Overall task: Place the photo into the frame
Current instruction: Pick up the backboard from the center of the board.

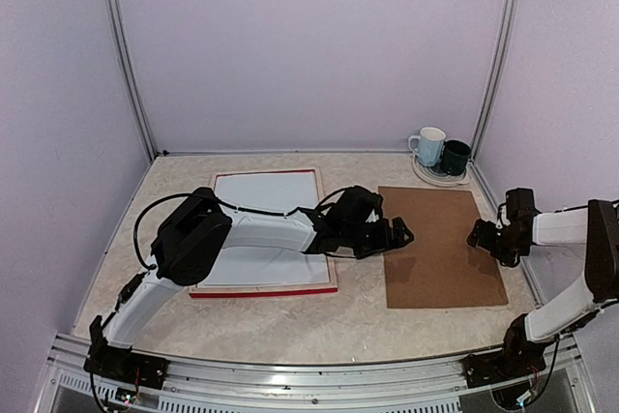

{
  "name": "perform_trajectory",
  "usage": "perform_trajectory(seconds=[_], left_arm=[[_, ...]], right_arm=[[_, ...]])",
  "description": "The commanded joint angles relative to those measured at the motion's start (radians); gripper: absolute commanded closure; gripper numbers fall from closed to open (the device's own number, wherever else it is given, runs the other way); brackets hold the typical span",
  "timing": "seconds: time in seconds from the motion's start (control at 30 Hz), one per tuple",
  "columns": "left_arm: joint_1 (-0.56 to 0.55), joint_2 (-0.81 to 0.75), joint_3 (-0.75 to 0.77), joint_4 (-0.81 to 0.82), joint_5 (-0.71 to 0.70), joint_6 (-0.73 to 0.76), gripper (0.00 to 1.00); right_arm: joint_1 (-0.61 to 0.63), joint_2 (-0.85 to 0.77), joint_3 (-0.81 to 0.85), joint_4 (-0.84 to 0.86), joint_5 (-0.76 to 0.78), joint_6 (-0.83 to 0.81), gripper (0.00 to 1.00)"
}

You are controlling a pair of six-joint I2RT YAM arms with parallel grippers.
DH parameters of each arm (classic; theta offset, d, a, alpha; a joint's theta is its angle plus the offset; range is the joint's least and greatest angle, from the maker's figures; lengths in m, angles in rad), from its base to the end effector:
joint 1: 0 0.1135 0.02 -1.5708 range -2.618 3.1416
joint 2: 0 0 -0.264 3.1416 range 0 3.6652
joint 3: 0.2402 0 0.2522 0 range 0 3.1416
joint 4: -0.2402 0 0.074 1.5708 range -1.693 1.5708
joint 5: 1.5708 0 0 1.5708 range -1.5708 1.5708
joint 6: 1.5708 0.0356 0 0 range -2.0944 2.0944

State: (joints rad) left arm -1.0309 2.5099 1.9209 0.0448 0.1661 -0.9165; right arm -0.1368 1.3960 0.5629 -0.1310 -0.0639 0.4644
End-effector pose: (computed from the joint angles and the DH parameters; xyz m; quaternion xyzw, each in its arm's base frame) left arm 0.2846 -0.4863 0.1267 0.0903 0.8644 -0.4453 0.2154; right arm 0.2437 -0.0313 0.1426 0.2733 0.9139 0.0788 0.2896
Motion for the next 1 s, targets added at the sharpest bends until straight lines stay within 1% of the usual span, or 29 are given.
perform_trajectory(seconds=[0.0, 0.23, 0.53, 0.7, 0.97], left_arm=[[0.007, -0.013, -0.030, 0.058, 0.048, -0.015, 0.01], [0.024, -0.085, -0.098, 0.104, 0.046, -0.021, 0.01], [0.025, -0.199, -0.134, 0.114, 0.021, -0.006, 0.01], [0.023, -0.254, -0.154, 0.122, 0.005, 0.002, 0.01], [0.020, -0.278, -0.157, 0.127, 0.005, 0.002, 0.01]], right_arm=[[0.000, 0.035, -0.037, 0.039, -0.175, 0.008, 0.06], [0.003, 0.031, -0.073, 0.079, -0.269, 0.028, 0.09], [0.027, 0.025, -0.117, 0.098, -0.284, 0.031, 0.09], [0.060, 0.045, -0.117, 0.101, -0.299, 0.029, 0.09], [0.149, 0.050, -0.088, 0.098, -0.307, 0.045, 0.10]])
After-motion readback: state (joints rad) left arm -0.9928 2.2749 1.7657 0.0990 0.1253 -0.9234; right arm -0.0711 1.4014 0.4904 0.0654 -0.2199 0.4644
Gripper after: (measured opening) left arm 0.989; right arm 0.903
